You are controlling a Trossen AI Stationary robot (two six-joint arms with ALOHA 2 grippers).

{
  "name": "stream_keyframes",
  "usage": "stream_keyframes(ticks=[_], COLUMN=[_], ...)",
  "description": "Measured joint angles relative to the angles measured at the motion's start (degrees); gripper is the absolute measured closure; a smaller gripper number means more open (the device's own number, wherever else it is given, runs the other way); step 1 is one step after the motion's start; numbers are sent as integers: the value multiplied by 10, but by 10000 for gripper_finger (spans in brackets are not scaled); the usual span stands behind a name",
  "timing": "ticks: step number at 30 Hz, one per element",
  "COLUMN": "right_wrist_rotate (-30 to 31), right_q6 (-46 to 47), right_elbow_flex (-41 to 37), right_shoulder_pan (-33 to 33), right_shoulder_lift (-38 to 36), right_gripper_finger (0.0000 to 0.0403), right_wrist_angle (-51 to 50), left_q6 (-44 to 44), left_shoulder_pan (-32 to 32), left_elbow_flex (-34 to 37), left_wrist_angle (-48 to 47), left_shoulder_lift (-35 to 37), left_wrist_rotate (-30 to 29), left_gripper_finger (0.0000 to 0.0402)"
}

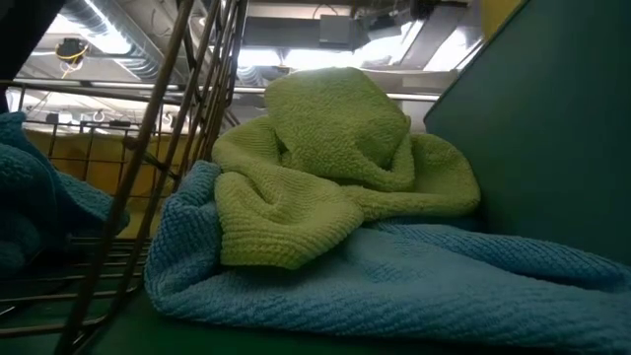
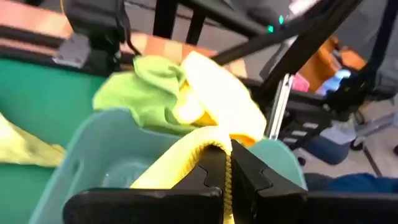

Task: Sort microfiber towel by color & place in baskets
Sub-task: Put the yellow microfiber cloth into the blue bin

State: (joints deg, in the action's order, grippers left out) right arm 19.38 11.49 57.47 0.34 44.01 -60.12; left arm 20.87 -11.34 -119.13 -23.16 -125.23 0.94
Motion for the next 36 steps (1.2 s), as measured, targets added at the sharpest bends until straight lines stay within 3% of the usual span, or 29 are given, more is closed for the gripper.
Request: stream_keyframes(ticks=[6,10,19,22,29,36], right_wrist_rotate=[-5,-50,-349,-411,-430,-452], right_q6=[0,0,56,76,109,141], right_elbow_flex=[0,0,0,0,0,0], right_shoulder_pan=[0,0,1,1,1,6], right_shoulder_lift=[0,0,0,0,0,0], right_gripper_finger=[189,189,189,189,189,189], right_wrist_angle=[0,0,0,0,0,4], left_q6=[4,40,42,40,-59,-94], left_shoulder_pan=[-1,2,4,8,20,31], left_elbow_flex=[3,3,3,3,2,2], left_wrist_angle=[-3,-1,-5,-18,-48,-111], left_shoulder_lift=[-51,-58,-57,-57,-40,-18], left_wrist_rotate=[3,6,5,5,29,30], left_gripper_finger=[400,385,334,311,293,293])
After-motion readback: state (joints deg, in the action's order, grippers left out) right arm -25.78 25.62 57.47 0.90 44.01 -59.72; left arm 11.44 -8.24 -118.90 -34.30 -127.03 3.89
